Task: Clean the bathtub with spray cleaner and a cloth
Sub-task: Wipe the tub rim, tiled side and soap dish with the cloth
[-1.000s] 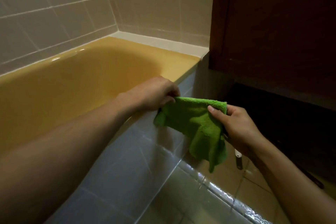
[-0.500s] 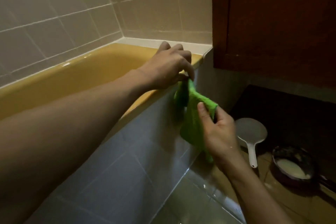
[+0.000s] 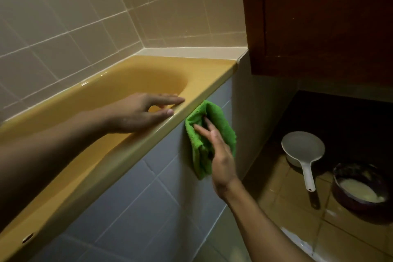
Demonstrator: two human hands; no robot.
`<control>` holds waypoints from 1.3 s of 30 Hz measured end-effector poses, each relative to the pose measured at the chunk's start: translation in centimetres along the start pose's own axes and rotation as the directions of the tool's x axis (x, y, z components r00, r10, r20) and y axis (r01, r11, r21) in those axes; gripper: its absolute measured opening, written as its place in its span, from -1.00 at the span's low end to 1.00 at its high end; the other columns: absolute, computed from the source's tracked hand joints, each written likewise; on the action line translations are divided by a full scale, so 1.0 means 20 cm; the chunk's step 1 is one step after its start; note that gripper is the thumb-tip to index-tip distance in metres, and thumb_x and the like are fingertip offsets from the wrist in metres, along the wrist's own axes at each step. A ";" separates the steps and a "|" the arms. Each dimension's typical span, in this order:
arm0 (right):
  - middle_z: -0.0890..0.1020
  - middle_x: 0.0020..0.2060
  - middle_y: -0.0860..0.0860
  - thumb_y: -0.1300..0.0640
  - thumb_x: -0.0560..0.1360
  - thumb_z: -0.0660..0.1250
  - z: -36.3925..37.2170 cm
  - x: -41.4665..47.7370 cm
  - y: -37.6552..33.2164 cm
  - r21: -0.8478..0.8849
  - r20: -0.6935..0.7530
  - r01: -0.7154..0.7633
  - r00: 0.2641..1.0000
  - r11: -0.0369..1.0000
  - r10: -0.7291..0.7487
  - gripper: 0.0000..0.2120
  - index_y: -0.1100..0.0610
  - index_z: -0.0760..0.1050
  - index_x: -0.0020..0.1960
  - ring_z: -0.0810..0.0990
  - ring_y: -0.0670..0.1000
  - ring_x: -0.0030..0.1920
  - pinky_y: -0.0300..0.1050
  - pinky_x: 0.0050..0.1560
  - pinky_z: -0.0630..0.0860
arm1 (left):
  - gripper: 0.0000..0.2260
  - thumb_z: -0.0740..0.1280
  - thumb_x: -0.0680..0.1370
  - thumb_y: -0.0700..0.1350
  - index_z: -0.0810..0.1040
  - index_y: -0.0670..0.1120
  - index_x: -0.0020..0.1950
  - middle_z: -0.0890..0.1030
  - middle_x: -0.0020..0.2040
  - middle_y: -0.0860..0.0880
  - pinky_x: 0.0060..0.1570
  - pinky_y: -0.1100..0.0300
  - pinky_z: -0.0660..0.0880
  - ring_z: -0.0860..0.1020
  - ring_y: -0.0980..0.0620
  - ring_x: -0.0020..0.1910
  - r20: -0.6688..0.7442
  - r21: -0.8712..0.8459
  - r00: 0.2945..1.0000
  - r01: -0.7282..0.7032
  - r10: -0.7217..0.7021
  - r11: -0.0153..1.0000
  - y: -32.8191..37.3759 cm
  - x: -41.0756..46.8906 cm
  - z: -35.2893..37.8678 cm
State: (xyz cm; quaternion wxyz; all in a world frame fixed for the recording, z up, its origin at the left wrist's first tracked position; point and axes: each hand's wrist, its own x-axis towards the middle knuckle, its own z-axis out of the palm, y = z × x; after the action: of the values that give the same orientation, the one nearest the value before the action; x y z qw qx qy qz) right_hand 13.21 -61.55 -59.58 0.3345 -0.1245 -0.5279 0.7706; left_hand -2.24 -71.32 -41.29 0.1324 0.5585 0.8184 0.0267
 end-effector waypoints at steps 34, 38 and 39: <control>-0.29 0.63 -0.01 -0.38 0.53 0.18 -0.14 0.54 -0.06 -0.491 -0.132 -0.033 0.991 0.871 -0.036 -0.21 -0.41 -0.28 0.56 -0.12 0.26 0.63 0.40 0.55 0.00 | -0.54 0.01 0.62 0.23 0.15 0.42 0.54 0.03 0.57 0.48 0.53 0.25 -0.01 0.01 0.46 0.55 -0.146 -0.208 0.986 -0.109 0.080 0.972 -0.01 0.11 0.19; -0.21 0.65 0.03 -0.20 0.64 0.21 -0.20 0.49 0.04 -0.476 -0.155 -0.153 0.984 0.866 0.088 -0.27 -0.36 -0.23 0.59 -0.04 0.20 0.64 0.22 0.60 0.02 | -0.54 -0.01 0.60 0.31 0.12 0.46 0.53 0.01 0.57 0.50 0.50 0.28 -0.01 -0.01 0.48 0.54 -0.148 -0.183 0.984 -0.122 0.095 0.975 0.00 0.12 0.19; -0.23 0.65 0.01 -0.20 0.64 0.20 -0.20 0.49 0.04 -0.480 -0.143 -0.162 0.984 0.862 0.106 -0.27 -0.37 -0.24 0.58 -0.07 0.18 0.64 0.22 0.60 -0.01 | -0.54 0.00 0.61 0.29 0.12 0.45 0.53 0.01 0.57 0.48 0.51 0.28 -0.01 -0.01 0.48 0.54 -0.148 -0.182 0.985 -0.119 0.092 0.976 0.00 0.13 0.19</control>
State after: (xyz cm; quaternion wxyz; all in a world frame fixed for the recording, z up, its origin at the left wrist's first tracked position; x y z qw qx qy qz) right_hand 7.89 -52.44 -60.40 0.2665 -0.2844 -0.6764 0.6249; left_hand -2.21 -69.37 -45.41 0.1265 0.5829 0.7884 0.1504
